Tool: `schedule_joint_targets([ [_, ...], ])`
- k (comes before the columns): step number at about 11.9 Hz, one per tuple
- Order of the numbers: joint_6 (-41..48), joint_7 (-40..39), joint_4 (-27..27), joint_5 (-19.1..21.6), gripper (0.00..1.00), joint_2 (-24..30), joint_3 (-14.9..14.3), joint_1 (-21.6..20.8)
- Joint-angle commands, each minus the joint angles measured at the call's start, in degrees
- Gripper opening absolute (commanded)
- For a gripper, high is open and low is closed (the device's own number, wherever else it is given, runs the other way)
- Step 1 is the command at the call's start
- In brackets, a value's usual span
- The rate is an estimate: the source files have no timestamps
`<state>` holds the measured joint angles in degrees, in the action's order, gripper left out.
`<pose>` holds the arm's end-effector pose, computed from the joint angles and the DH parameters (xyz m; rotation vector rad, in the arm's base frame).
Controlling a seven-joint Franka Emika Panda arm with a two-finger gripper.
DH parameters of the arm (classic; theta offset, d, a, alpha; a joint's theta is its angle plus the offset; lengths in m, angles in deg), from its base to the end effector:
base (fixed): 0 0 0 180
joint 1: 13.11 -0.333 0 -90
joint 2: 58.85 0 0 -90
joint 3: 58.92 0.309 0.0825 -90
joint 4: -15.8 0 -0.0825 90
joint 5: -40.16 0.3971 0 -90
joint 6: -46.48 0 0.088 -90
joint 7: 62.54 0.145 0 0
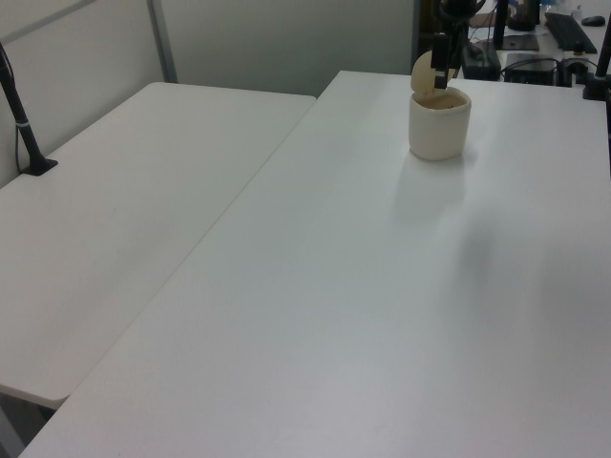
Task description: Close the trash bin
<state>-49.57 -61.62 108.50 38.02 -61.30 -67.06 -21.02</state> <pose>0.5887 -0.0061 0.5415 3.0983 -0.0252 0.0254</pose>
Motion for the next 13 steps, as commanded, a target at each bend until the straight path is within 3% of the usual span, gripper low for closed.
schedule_joint_targets([
  [1,0.96,-3.79,1.61,0.37,0.93,2.35,-0.39,0.52],
  [10,0.87,-3.91,1.53,0.38,0.93,2.45,-0.39,1.66],
  [12,0.87,-3.82,1.53,0.38,0.81,2.27,-0.39,1.93],
  [13,0.78,-3.82,1.53,0.38,0.64,2.18,-0.39,2.02],
])
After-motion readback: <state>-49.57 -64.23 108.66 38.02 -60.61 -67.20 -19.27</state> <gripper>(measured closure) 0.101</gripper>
